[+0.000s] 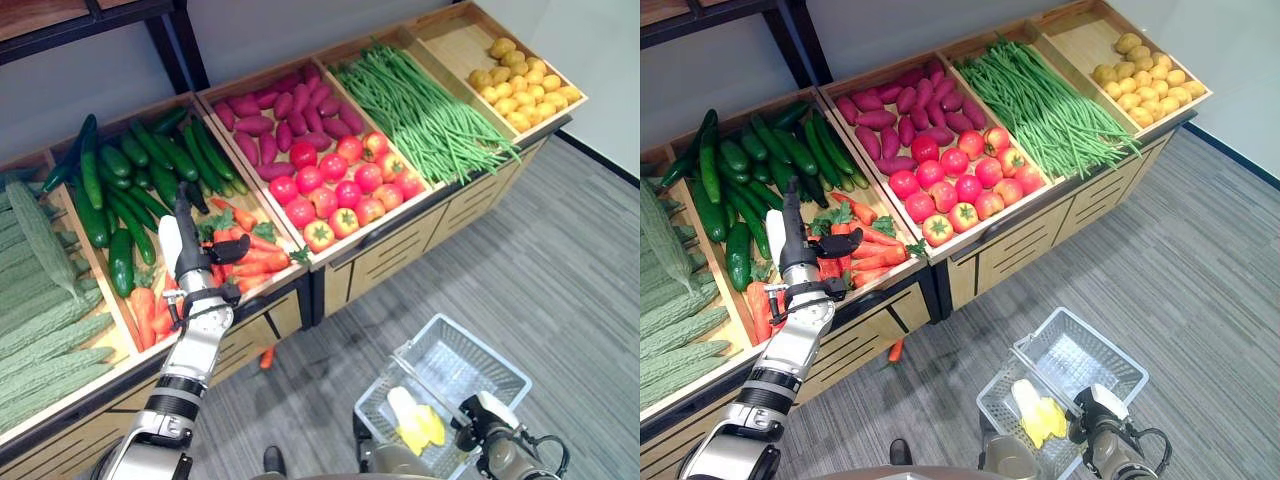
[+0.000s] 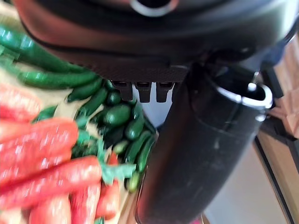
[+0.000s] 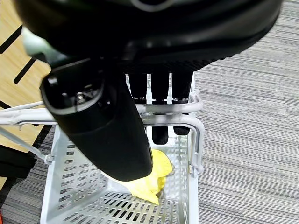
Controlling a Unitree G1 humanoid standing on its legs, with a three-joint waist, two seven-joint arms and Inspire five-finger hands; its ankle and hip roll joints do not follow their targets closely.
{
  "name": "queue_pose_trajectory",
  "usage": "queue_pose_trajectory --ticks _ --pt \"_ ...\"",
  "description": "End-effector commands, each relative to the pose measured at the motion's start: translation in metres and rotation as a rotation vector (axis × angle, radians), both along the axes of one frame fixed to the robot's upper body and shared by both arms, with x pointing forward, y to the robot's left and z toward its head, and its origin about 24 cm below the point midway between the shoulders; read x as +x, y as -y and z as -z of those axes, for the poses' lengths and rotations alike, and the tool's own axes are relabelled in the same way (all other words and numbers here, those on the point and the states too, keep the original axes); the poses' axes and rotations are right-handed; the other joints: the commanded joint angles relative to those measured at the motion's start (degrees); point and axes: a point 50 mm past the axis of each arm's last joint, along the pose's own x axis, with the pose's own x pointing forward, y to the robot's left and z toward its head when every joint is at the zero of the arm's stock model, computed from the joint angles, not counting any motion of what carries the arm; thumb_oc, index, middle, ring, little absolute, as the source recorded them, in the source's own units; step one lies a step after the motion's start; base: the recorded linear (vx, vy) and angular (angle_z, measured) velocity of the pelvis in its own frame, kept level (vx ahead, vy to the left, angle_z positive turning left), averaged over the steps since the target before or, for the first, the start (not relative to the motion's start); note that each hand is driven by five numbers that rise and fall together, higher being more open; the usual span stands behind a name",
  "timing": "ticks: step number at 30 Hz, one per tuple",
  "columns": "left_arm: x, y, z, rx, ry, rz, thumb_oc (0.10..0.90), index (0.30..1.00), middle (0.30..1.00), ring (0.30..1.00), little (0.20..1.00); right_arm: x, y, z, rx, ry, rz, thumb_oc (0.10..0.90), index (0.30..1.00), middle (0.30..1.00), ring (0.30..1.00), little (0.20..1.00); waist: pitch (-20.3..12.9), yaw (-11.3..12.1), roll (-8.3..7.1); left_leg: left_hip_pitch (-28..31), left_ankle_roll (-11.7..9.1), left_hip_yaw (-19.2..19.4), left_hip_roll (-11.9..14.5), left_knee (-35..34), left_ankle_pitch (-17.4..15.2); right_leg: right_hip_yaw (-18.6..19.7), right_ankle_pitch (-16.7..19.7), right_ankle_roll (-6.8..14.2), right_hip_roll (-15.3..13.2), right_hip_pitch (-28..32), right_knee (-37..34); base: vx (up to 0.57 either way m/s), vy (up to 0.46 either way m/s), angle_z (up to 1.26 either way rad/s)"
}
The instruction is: Get the vegetables into the basket
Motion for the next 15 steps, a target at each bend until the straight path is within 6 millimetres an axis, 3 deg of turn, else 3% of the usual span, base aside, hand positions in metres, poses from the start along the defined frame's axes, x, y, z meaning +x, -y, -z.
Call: queue_pose_trajectory --ticks 1,7,15 --pt "0.011 -0.010 -0.050 0.136 0.230 -0.075 0.900 1.000 1.000 1.000 1.000 0.009 0.000 -0.005 -0.033 0.076 -0.032 0.400 0.300 0.300 0.300 0.300 -3.6 -0.3 -3.86 -1.2 -3.3 -3.4 2.7 0.0 -0.6 -1.4 -1.7 7.3 -6.8 1.7 0.3 0.03 -0.016 0.05" --pt "0.006 -0.021 -0.028 0.153 0.131 -0.134 0.900 1.000 1.000 1.000 1.000 0.008 -0.001 -0.005 -0.036 0.085 -0.032 0.400 0.300 0.300 0.300 0.300 -3.3 0.1 -4.46 -1.7 -3.2 -3.7 2.6 0.0 -0.6 -1.6 -1.5 7.4 -6.9 1.3 0.3 0.00 0.000 0.00" --pt "0.009 -0.023 -0.016 0.124 0.072 -0.149 0.900 1.000 1.000 1.000 1.000 0.008 -0.002 -0.004 -0.037 0.080 -0.034 0.400 0.300 0.300 0.300 0.300 -2.4 -0.1 -4.84 -2.9 -3.0 -3.9 2.4 0.0 -0.4 -1.2 -1.1 7.6 -6.9 -0.1 0.3 0.00 0.000 0.00"
